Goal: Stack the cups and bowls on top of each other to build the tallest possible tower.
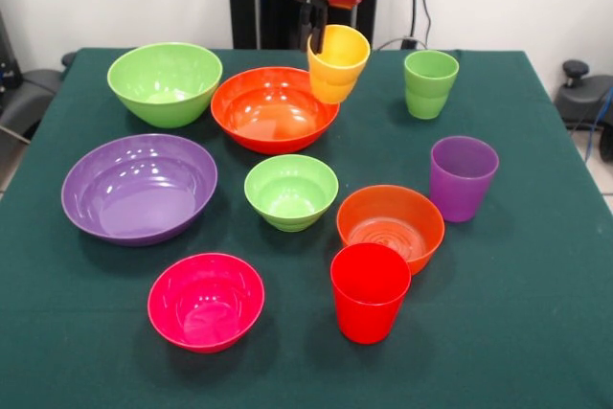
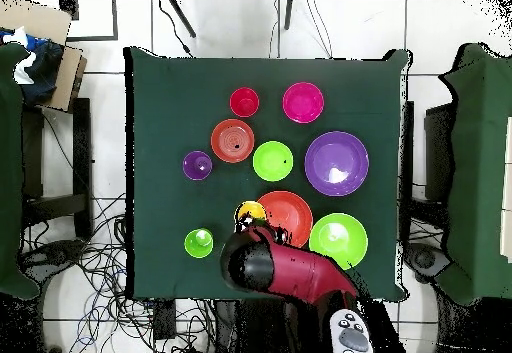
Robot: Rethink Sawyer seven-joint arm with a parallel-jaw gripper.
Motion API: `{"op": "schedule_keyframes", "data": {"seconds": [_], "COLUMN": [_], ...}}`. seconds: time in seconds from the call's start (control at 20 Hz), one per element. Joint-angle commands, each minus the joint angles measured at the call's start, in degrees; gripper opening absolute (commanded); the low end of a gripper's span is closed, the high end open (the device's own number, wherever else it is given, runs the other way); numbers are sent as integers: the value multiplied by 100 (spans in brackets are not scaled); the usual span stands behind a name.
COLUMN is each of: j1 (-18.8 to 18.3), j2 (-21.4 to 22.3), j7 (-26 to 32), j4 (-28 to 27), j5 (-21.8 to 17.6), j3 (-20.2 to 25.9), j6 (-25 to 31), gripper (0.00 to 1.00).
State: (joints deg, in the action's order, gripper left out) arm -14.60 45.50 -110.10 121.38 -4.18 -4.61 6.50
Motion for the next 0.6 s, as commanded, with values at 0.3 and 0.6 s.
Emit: {"op": "schedule_keyframes", "data": {"seconds": [0.3,0.6], "j1": [-615,-704], "j2": [-30,-191], "j7": [-400,-471], "j4": [539,500], "j5": [-882,-1073], "j3": [727,724], "j6": [-630,-820], "gripper": [0,0]}}
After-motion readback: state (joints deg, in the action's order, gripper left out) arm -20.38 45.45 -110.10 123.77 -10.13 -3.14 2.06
